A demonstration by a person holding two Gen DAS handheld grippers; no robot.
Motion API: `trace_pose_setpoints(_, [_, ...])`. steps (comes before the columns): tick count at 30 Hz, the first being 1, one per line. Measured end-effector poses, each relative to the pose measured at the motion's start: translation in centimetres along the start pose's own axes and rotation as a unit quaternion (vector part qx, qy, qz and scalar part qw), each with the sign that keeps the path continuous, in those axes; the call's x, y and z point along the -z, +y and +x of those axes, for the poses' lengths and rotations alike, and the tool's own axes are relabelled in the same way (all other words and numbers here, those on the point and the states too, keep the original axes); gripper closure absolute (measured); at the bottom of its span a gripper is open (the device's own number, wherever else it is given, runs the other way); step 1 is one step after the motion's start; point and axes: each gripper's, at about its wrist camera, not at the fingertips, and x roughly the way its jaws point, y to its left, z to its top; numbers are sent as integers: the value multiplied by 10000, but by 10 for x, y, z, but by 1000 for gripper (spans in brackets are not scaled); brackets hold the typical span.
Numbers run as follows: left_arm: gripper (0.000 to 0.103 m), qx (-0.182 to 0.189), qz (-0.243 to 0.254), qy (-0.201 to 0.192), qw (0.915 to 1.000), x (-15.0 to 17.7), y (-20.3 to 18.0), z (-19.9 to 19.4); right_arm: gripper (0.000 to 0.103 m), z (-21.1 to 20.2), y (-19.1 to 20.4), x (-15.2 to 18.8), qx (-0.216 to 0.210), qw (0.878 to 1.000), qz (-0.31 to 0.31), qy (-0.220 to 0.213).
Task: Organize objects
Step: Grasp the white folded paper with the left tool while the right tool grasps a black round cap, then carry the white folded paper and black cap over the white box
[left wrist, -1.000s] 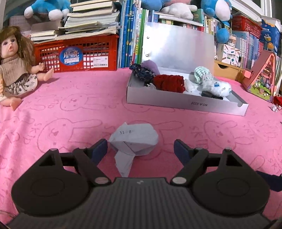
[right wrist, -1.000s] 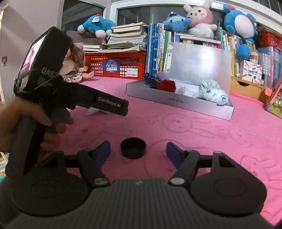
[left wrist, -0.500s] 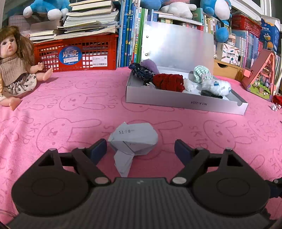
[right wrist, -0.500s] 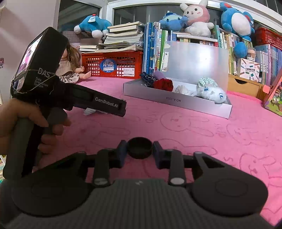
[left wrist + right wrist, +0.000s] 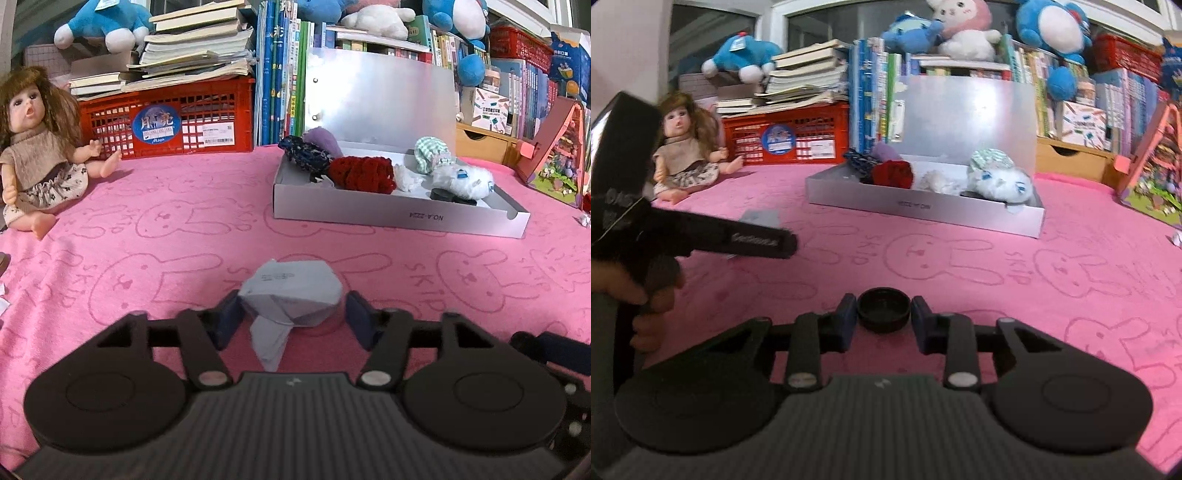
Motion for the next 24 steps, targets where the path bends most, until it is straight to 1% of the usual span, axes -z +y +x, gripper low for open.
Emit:
trace_pose_setpoints(4, [45, 76, -80, -22, 9999, -3, 2, -2, 66, 3, -5, -6, 151, 9998, 131, 59])
trace_pose_setpoints(12, [45, 183, 113, -139, 9997, -15, -8, -10, 66, 10, -10, -16, 452, 9987, 195, 149])
trace_pose_setpoints(16, [45, 222, 210, -175, 9994, -20, -12, -15, 66, 14, -18, -21, 519, 9978, 342, 216])
trace_pose_setpoints(24, [45, 328, 235, -201, 9990, -32, -17, -19, 66, 22, -31, -34, 615, 9961, 566, 281])
